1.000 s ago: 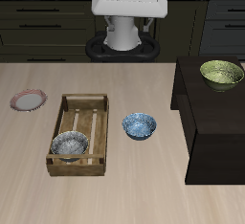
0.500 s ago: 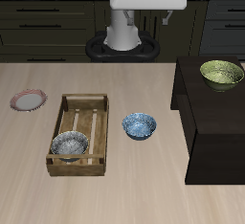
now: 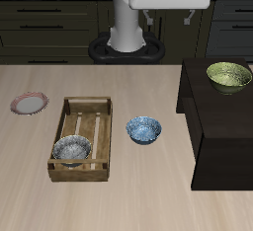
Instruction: Place the green bowl and the black bowl in the wooden tray
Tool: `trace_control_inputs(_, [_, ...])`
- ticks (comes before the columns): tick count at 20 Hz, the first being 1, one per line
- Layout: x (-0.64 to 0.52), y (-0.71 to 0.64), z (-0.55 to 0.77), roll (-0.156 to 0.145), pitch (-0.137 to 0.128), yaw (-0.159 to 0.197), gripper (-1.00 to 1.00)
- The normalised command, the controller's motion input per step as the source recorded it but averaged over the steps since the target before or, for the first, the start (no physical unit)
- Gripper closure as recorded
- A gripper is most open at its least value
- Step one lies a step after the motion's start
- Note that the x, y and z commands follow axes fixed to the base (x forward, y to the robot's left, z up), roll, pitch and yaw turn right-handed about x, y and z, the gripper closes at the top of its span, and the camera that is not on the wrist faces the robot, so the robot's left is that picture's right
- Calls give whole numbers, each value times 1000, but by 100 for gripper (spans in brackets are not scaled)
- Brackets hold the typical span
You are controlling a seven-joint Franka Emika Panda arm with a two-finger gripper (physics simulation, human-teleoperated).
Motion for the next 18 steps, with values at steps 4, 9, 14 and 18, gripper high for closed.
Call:
trace_control_inputs(4, [185, 236, 72, -57, 0, -28, -100])
trace_control_inputs(9, [286, 284, -79, -40, 25, -22, -100])
trace_control_inputs(14, [102, 164, -192, -9, 27, 5, -100])
trace_control_inputs(18, [81, 496, -257, 22, 28, 32, -100])
